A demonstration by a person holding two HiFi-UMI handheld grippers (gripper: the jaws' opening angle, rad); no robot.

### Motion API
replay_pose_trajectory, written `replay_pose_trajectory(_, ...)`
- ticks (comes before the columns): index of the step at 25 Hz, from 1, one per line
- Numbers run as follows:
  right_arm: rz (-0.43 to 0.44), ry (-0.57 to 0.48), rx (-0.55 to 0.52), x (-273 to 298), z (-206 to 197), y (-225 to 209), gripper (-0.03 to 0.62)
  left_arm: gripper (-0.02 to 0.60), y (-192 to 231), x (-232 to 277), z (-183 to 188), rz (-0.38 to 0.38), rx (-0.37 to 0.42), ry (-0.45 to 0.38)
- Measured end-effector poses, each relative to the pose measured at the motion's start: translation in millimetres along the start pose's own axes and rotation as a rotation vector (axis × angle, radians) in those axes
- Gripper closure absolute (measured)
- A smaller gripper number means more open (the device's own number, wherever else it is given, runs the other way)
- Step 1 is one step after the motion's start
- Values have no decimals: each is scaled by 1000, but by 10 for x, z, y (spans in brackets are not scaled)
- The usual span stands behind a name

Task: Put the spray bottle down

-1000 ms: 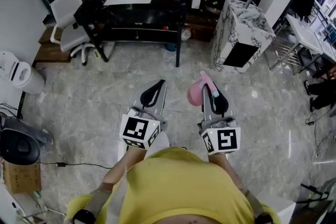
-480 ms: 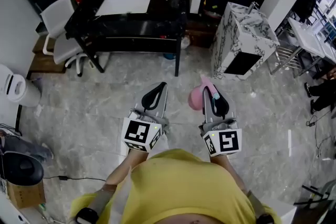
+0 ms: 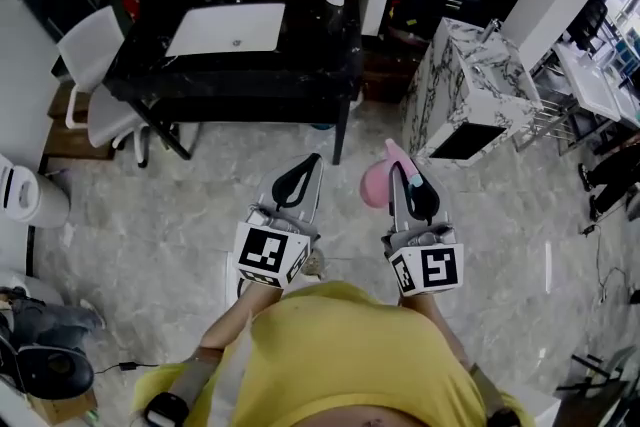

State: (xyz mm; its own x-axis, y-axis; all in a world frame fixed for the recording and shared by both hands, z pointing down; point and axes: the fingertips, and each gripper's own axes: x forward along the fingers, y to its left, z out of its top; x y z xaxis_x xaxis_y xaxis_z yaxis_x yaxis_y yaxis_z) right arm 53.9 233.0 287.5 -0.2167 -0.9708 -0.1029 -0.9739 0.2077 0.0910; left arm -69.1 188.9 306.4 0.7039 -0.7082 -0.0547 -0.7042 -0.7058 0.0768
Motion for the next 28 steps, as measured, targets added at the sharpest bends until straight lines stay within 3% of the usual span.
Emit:
replay_pose_trajectory(16, -31, 28, 6, 793, -250, -200, 530, 577, 568, 637, -238, -53, -36, 29)
replay_pose_trajectory(28, 12, -40, -8, 1683, -345, -541, 531, 577, 1084, 1404, -239, -48, -34, -21)
